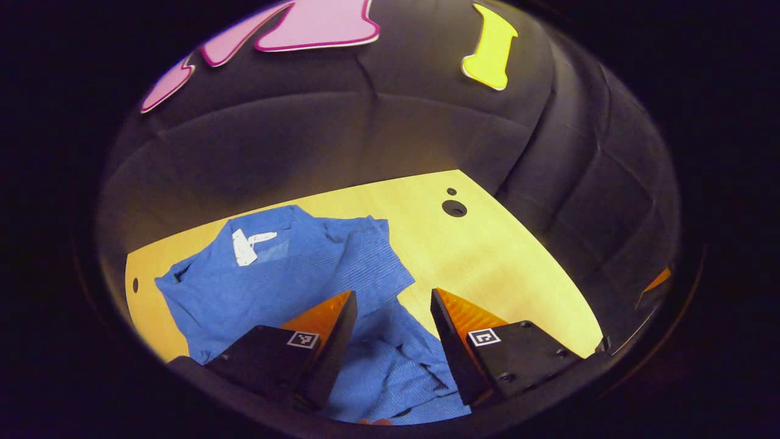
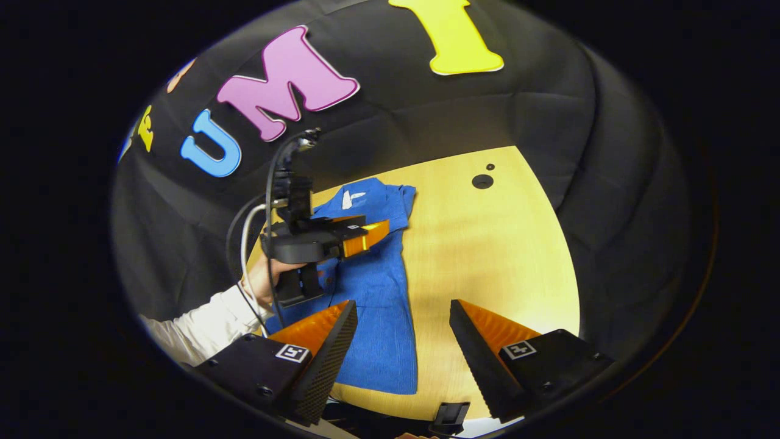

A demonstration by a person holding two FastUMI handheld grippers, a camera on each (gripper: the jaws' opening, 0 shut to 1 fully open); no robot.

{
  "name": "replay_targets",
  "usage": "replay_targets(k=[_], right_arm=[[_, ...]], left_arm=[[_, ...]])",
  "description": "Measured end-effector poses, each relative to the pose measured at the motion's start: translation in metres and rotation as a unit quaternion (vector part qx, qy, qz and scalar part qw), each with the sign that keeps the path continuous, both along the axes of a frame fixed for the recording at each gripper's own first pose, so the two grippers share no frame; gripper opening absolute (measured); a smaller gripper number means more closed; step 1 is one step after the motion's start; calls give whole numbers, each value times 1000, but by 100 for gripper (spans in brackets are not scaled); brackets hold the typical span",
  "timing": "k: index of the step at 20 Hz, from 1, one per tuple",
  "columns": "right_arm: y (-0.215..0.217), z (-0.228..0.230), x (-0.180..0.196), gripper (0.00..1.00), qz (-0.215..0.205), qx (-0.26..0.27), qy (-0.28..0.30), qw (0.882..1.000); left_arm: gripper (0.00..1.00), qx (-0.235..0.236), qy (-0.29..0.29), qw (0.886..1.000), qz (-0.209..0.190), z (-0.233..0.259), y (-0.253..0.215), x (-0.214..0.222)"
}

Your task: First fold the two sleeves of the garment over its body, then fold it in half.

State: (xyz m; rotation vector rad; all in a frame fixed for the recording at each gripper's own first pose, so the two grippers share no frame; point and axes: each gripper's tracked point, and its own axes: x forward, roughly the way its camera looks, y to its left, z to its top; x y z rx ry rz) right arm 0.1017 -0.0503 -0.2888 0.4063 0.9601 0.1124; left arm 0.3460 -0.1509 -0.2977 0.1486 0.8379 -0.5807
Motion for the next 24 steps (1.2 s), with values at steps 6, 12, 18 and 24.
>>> replay_targets(k=[6, 12, 18, 24], right_arm=[[49, -9, -17, 98, 45, -13, 0, 999], [91, -46, -68, 98, 82, -57, 75, 992], [111, -113, -119, 100, 107, -65, 208, 970], [97, -154, -139, 99, 67, -77, 286, 953]], left_arm=[[71, 26, 47, 995, 86, 9, 157, -104], [71, 58, 136, 975, 164, -38, 312, -203], [85, 79, 235, 950, 190, -74, 394, -236], [85, 74, 304, 936, 162, -98, 394, -249]])
